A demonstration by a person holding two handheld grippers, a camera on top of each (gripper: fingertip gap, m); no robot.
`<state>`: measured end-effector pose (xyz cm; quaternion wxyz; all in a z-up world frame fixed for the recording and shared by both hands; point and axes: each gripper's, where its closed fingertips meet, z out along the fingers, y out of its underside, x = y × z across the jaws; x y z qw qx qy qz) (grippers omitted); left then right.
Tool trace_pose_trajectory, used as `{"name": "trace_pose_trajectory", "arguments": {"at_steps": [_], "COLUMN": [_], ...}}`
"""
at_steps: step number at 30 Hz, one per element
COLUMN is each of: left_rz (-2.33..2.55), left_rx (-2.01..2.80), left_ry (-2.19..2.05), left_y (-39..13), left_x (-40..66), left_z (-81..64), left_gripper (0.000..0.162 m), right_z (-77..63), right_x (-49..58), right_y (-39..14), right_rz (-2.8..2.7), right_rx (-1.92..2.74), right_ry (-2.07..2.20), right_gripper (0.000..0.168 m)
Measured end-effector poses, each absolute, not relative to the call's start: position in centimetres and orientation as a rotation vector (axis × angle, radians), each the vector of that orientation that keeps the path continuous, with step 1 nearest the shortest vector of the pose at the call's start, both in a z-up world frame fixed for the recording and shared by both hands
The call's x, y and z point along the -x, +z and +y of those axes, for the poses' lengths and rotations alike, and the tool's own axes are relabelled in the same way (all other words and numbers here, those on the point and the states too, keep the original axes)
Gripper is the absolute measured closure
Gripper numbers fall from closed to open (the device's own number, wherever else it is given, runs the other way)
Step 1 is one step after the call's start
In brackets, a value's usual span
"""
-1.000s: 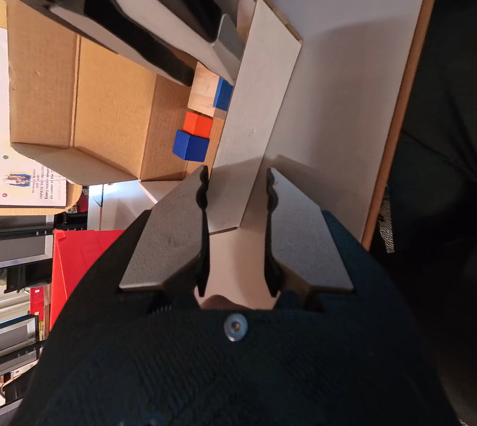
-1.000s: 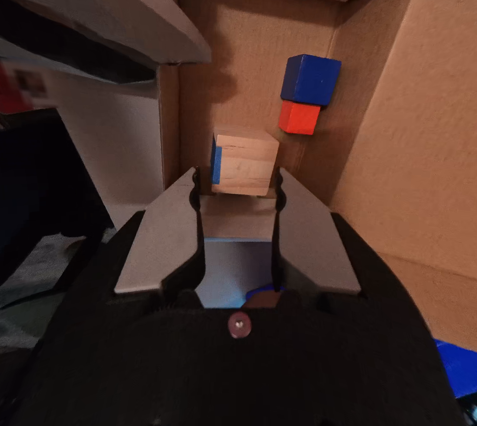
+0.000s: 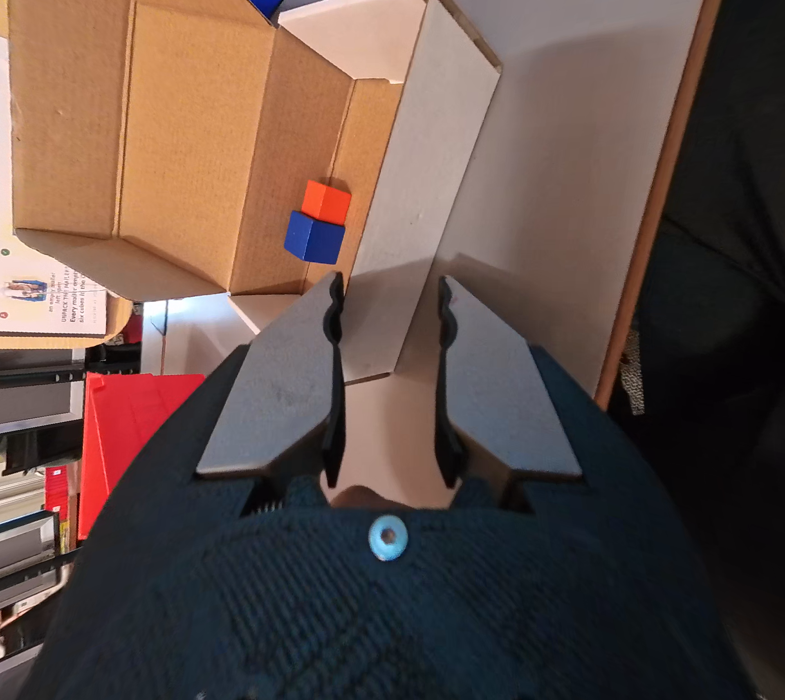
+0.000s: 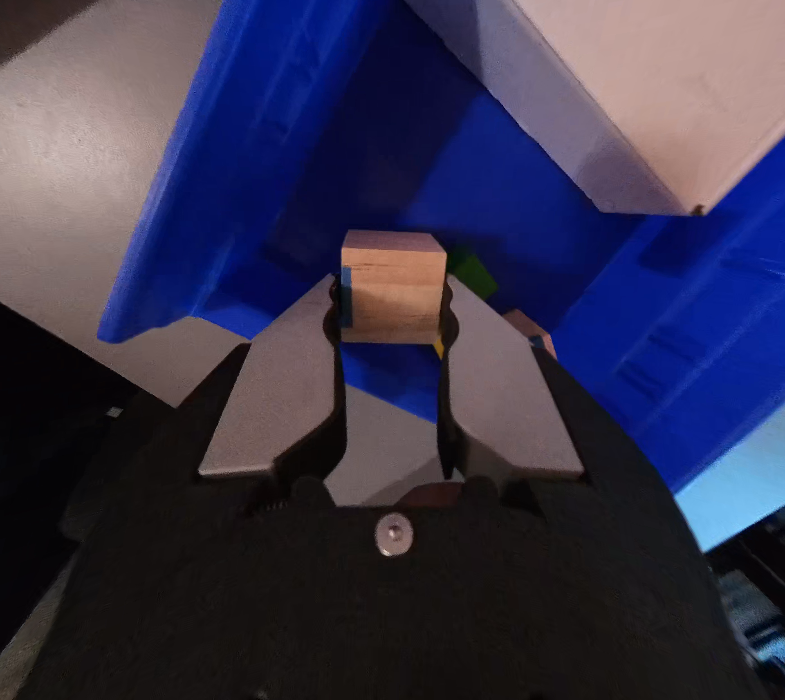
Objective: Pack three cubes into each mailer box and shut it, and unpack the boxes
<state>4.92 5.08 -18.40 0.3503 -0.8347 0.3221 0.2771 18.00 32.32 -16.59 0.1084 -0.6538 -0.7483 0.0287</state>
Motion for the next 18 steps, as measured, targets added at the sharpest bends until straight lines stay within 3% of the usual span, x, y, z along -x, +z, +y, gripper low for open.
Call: {"name": "trace_pose_trajectory", "arguments": {"at_steps": [7,12,18], "left_rz": [0.833,0.838,0.840], "left_rx": [2.160,2.153,2.149], "left_ry": [0.704,0.691,0.718], "left_y": [-18.4,-18.4,-18.3], "left_x": [-5.0,-5.0,-4.8], "left_z": [5.0,5.0,5.2], "left_gripper": [0.119,0.118,0.124], "right_z": [33.7,32.6,18.3], "right_x": [-19.9,-18.2,-10.4], "right_y": [-18.1,-12.9,-5.6], "right_rz": [-2.198,-2.069,-2.155], "right_rx": [2.014,1.895,1.422], "right_ry": [-0.123,0.034,0.643], "right_gripper": [0.119,0.121,0.138]}}
